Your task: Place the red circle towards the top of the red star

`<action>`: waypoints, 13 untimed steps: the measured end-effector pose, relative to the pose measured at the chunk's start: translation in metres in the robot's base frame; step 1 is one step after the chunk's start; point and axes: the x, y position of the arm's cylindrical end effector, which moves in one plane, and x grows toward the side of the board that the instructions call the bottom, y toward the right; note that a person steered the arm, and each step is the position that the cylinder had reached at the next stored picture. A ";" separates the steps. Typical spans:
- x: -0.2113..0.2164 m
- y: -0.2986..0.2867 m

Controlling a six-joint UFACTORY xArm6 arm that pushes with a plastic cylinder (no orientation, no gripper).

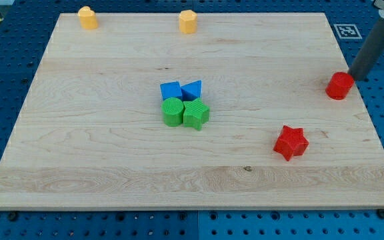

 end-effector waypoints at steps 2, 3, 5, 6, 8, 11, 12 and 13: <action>0.016 -0.030; 0.010 -0.051; 0.010 -0.080; 0.022 -0.091; -0.008 -0.124; 0.023 -0.128; 0.034 -0.125; 0.042 -0.125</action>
